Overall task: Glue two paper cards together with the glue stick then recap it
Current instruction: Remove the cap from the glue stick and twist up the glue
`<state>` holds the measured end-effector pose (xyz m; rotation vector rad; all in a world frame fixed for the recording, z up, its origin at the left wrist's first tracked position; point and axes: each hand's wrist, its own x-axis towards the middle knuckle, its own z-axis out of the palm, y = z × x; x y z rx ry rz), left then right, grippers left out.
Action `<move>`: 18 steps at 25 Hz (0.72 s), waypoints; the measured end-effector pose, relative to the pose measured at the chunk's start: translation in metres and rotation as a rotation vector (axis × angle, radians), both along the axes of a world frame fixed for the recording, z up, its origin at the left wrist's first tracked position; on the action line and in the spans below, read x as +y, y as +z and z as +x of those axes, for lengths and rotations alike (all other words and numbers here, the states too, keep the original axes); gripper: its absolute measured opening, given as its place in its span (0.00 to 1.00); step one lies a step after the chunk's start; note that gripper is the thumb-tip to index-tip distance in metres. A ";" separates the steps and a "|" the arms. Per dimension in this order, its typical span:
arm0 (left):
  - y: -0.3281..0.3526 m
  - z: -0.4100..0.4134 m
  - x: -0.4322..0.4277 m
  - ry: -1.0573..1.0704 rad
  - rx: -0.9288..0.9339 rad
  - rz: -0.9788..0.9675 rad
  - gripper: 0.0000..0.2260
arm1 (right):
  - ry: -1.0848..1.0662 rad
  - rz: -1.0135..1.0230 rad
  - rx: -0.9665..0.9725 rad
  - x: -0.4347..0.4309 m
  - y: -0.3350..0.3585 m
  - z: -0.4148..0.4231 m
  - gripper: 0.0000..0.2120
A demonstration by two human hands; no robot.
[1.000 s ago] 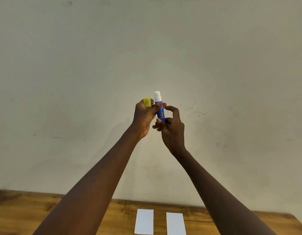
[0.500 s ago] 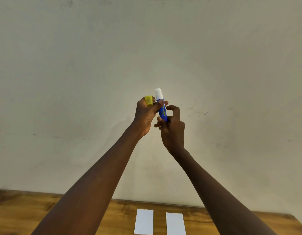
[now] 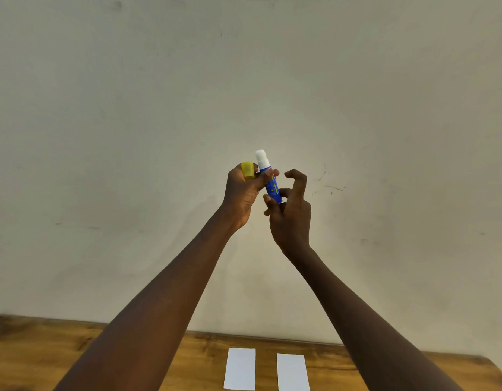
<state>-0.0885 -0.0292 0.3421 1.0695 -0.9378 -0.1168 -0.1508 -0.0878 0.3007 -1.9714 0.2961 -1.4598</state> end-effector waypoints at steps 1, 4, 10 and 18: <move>-0.001 0.001 -0.001 -0.006 -0.005 0.003 0.07 | 0.012 0.017 -0.002 -0.001 0.001 0.000 0.21; -0.003 0.005 -0.001 -0.015 -0.003 0.005 0.07 | 0.057 0.028 0.024 -0.002 0.000 0.000 0.22; -0.010 0.011 -0.002 -0.029 -0.006 0.022 0.08 | 0.366 0.154 0.031 -0.006 -0.005 -0.005 0.27; -0.015 0.012 -0.001 -0.042 0.016 0.080 0.06 | 0.470 0.212 0.101 -0.011 -0.008 -0.006 0.30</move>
